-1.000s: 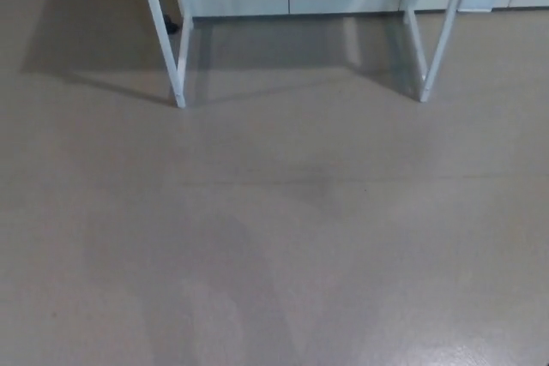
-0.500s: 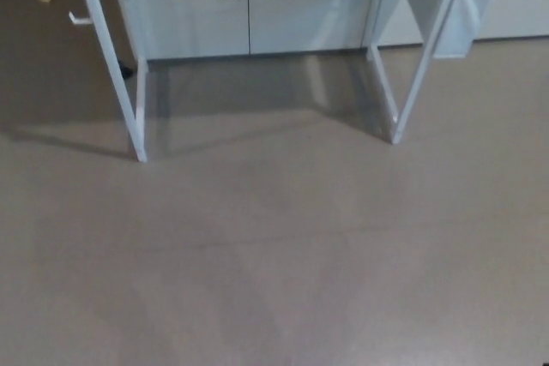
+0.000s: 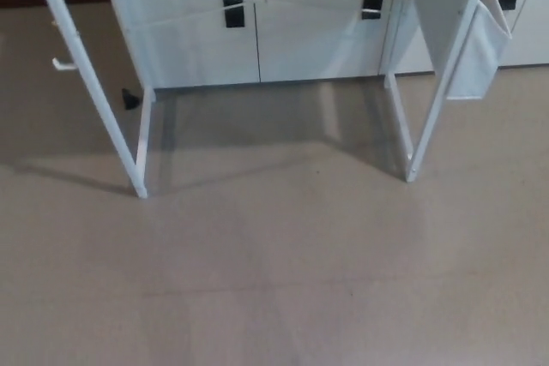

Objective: The robot walks towards a file tray kept in the middle of a desk and uses its right hand to grab a tray and pulls it out towards itself

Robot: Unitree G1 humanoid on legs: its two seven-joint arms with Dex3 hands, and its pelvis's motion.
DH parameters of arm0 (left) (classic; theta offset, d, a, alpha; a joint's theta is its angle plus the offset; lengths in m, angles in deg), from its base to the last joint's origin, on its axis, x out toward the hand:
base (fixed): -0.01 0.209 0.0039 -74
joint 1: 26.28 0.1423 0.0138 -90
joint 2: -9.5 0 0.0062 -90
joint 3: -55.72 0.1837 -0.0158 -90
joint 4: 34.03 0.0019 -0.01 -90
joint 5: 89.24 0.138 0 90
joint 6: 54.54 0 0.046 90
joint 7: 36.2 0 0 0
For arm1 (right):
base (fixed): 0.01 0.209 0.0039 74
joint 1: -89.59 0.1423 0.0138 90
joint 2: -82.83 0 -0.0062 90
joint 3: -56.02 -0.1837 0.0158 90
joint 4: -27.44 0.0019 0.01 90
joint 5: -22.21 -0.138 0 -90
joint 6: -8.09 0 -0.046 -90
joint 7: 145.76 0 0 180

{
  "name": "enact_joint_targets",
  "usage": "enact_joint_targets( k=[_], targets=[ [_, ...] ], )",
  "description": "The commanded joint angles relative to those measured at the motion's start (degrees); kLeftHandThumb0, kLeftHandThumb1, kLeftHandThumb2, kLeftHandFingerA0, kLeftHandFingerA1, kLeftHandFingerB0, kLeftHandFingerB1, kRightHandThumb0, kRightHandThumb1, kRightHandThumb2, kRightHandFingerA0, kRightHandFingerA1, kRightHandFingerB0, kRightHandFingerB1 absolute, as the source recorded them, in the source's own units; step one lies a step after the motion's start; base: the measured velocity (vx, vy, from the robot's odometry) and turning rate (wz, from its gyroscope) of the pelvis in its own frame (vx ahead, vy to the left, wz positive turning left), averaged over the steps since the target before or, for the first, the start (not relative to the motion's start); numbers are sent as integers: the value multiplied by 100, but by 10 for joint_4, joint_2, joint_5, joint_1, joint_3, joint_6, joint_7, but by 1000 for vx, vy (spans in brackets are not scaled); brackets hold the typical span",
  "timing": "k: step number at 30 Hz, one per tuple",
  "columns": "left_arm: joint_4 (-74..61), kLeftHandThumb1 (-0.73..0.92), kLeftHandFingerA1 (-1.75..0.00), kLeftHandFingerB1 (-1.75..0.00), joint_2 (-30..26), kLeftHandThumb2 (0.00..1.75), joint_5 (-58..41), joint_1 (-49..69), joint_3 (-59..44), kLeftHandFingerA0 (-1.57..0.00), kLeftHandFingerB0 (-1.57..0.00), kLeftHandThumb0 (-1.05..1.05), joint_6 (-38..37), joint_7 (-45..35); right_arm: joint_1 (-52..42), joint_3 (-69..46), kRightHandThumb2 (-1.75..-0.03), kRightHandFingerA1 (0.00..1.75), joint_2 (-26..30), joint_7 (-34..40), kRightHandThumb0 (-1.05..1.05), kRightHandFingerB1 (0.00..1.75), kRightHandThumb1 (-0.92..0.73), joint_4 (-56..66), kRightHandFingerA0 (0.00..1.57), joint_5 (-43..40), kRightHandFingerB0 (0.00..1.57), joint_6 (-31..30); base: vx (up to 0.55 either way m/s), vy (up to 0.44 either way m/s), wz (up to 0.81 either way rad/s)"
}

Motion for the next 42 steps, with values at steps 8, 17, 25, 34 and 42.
enact_joint_targets(
  k=[8, 17, 25, 34, 42],
  targets=[
    [-4, 36, -49, -43, -9, 65, 11, 4, 7, -51, -41, -37, -35, -5, -20, 9, -53, 53, 0, 0, -50, 46, -40, -1, 76, 6, 61, 30, 428, 78, -17],
    [-6, 37, -48, -43, -6, 65, 10, 0, 12, -51, -41, -37, -42, -11, -20, 16, -53, 51, -1, 2, -49, 46, -41, -9, 76, 12, 61, 34, 274, -82, 13],
    [-13, 45, -40, -35, 1, 54, -3, 2, 13, -55, -44, -23, -46, -57, -21, 17, -72, 62, -5, 5, -54, 56, -31, -10, 75, 12, 57, 39, 284, -216, 9],
    [-43, 45, -41, -35, 12, 53, 9, 26, 27, -58, -46, -26, -68, -81, -30, 34, -53, 52, -3, 19, -53, 45, -41, -14, 72, 32, 61, 43, 153, 28, -5],
    [-62, 46, -41, -35, 13, 54, 13, 42, 40, -57, -43, -25, -65, -89, -39, 45, -53, 52, -5, 28, -52, 45, -40, -10, 74, 38, 62, 44, 192, 125, 4]
  ],
)
